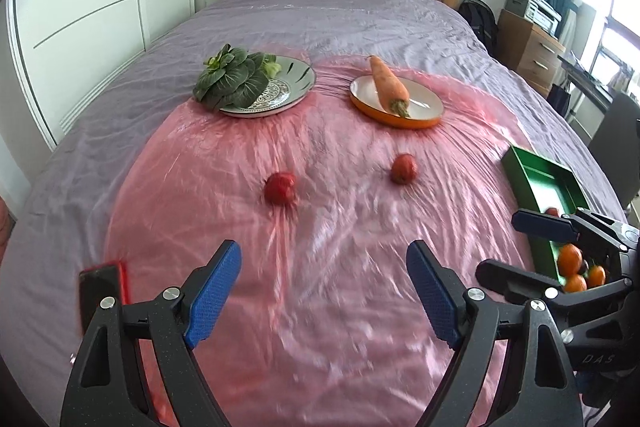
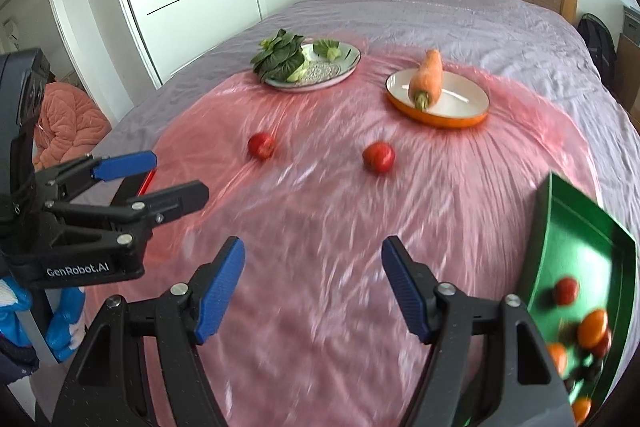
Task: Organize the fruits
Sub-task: 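Grasp a red tomato with the left gripper while the right gripper grasps another tomato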
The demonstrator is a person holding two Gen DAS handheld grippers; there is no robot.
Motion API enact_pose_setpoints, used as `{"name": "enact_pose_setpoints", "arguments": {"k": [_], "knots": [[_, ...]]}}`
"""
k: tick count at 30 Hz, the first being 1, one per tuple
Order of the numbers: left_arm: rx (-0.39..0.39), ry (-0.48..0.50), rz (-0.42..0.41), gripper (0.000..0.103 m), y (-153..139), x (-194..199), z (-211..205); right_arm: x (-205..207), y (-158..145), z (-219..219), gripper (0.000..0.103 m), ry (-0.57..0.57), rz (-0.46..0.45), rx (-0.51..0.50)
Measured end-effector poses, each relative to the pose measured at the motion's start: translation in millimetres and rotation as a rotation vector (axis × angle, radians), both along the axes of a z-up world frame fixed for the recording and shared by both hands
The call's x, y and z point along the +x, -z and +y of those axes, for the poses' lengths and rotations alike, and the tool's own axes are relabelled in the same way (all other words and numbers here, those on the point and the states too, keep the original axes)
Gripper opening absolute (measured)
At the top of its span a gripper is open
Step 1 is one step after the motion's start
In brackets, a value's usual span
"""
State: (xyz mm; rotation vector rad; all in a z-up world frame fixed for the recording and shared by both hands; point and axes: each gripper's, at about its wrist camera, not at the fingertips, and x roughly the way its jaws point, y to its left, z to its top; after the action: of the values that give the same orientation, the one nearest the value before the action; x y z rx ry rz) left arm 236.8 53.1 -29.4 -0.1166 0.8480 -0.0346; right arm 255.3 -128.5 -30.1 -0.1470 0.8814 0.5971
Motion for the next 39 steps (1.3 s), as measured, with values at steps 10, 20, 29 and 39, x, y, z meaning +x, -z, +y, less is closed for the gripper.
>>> {"name": "enact_pose_setpoints", "arguments": {"k": [10,20,29,39], "knots": [[-0.078,-0.027,-0.005,0.071,33.2,50.0,28.4,57.6,21.2,10.8,0.103,0.023,-0.012,0.033],[-0.041,-0.014,-0.008,0.066,50.4,92.7,34.9,108.4,41.0,17.2,0.103,0.110,-0.033,0.095],[-0.079,-0.025,0.026,0.055,76.8,103.0,44.3,136.0,58.0,24.6,0.101,0.124,-0.037,0.055],[-0.090,-0.021,0.019,0.047,82.1,99.1,47.8,142.3,76.1,30.9,0.091,0.117,-0.015,0.036]]}}
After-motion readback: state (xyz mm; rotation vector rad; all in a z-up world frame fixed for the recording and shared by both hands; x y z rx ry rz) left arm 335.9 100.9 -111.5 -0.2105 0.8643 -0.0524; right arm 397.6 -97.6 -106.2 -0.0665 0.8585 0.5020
